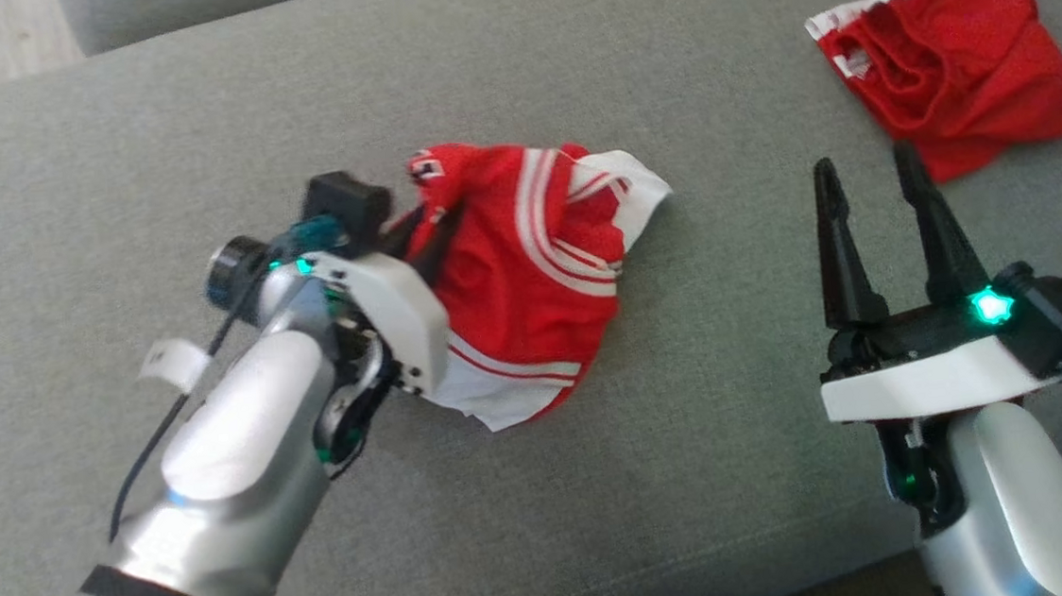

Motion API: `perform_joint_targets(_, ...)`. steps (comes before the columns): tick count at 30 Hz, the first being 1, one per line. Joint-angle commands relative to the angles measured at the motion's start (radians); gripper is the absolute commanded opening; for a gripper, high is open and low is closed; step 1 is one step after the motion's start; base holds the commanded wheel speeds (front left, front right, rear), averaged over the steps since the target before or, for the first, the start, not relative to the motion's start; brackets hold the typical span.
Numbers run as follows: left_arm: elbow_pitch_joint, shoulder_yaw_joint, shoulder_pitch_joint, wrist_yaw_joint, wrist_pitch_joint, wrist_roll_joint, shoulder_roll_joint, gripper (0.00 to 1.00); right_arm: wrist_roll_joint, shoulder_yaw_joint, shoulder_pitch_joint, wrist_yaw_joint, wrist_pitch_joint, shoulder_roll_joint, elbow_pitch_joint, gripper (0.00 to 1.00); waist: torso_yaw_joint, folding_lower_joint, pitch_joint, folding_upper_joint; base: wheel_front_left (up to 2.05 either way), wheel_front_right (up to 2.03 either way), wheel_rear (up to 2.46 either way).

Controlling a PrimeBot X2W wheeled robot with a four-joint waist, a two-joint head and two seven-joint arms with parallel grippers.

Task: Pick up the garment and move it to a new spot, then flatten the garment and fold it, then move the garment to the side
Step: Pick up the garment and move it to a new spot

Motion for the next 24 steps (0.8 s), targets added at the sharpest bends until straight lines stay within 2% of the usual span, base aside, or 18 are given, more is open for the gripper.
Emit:
perform_joint_targets(1,0.016,0.062,-0.061,0.026,-0.051,0.011,0.014,0.0,0.009,0.031,-0.047,0.007,-0.012,0.001,-0.027,1.0,-0.017,0.0,0.016,-0.0001,0.0,0.0,0.0)
perform_joint_targets(4,0.112,0.088,-0.078,0.055,-0.105,0.01,0.004,0.0,0.015,0.048,-0.058,0.007,-0.013,0.001,-0.019,1.0,-0.032,0.0,0.028,-0.0001,0.0,0.0,0.0)
perform_joint_targets(5,0.143,0.094,-0.084,0.06,-0.116,0.008,0.0,0.1,0.018,0.053,-0.061,0.007,-0.013,0.001,-0.018,1.0,-0.036,0.0,0.03,-0.0001,0.0,0.0,0.0)
perform_joint_targets(6,0.143,0.094,-0.084,0.06,-0.116,0.008,0.0,0.1,0.018,0.053,-0.061,0.007,-0.013,0.001,-0.018,1.0,-0.036,0.0,0.03,-0.0001,0.0,0.0,0.0)
perform_joint_targets(8,0.197,0.1,-0.097,0.063,-0.139,0.006,-0.008,0.62,0.021,0.06,-0.064,0.007,-0.013,0.001,-0.016,1.0,-0.042,0.0,0.034,-0.0001,0.0,0.0,0.0)
perform_joint_targets(9,0.221,0.102,-0.103,0.064,-0.152,0.006,-0.012,1.0,0.022,0.062,-0.065,0.007,-0.013,0.001,-0.016,1.0,-0.045,0.0,0.035,-0.0001,0.0,0.0,0.0)
perform_joint_targets(16,0.328,0.104,-0.128,0.037,-0.225,-0.006,-0.053,1.0,0.018,0.054,-0.056,0.007,-0.013,0.001,-0.007,1.0,-0.028,0.0,0.016,-0.0001,0.0,0.0,0.0)
perform_joint_targets(20,0.347,0.109,-0.142,0.028,-0.258,-0.007,-0.064,1.0,0.017,0.06,-0.053,0.007,-0.013,0.001,0.003,1.0,-0.006,0.0,-0.019,-0.0001,0.0,0.0,0.0)
perform_joint_targets(24,0.324,0.13,-0.133,0.037,-0.281,-0.01,-0.069,1.0,0.01,0.056,-0.043,0.007,-0.013,0.001,0.014,1.0,0.02,0.0,-0.065,-0.0001,0.0,0.0,0.0)
